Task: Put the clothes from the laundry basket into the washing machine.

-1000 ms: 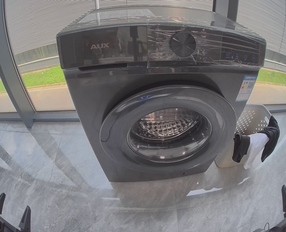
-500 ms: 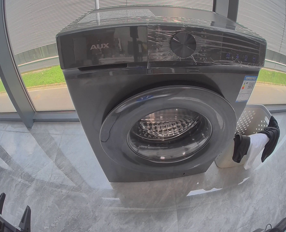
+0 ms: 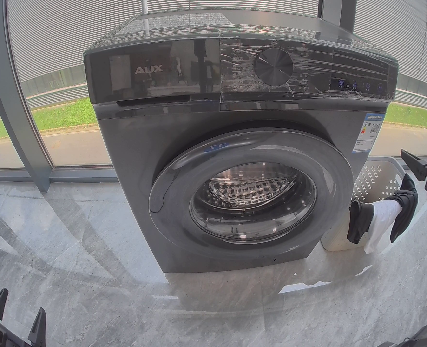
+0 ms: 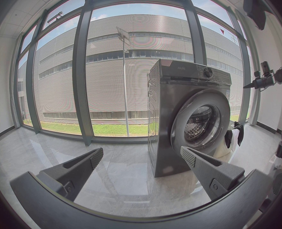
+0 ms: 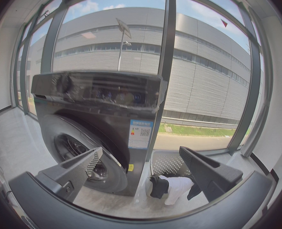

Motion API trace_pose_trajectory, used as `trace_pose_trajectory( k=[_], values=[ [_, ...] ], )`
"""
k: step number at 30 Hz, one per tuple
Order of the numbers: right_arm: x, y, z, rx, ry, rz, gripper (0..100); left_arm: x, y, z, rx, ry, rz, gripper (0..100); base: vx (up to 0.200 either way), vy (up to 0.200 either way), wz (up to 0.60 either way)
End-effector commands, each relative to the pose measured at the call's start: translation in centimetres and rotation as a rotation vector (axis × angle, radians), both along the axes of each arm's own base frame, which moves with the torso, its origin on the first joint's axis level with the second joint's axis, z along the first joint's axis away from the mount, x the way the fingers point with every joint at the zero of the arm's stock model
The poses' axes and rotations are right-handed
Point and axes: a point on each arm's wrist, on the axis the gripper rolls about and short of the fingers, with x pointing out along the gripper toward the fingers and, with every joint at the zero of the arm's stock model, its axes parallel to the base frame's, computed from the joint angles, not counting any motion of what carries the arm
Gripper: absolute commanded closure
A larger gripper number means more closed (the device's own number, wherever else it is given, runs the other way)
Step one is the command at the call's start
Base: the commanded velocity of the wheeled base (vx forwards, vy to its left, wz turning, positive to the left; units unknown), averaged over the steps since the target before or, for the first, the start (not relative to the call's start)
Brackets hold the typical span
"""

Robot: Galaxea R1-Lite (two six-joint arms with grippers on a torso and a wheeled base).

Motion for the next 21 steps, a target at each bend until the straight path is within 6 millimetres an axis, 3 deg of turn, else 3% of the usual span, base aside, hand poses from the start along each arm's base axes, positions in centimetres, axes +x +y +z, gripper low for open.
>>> trace_pose_trajectory(
  k=[1,11,12,16,21],
  values=[
    [4.9,-0.4,-2.1,-0.015,0.118,-0.033,0,0.0,0.0,-0.5,0.000,0.001,0.000,0,0.000,0.000,0.00],
    [7.3,-0.3,-3.7,-0.026,0.181,-0.013,0,0.0,0.0,-0.5,0.000,0.001,0.000,0,0.000,0.000,0.00],
    [8.7,-0.2,-4.6,-0.038,0.203,0.000,0,0.0,0.0,-0.5,0.000,0.001,0.000,0,0.000,0.000,0.00],
    [10.7,-0.1,-5.8,-0.069,0.228,0.024,0,0.0,0.0,-0.5,0.000,0.001,0.000,0,0.000,0.000,0.00],
    [12.6,-0.2,-5.9,-0.069,0.218,0.017,0,0.0,0.0,-0.5,0.000,0.001,0.000,0,0.000,0.000,0.00]
  ],
)
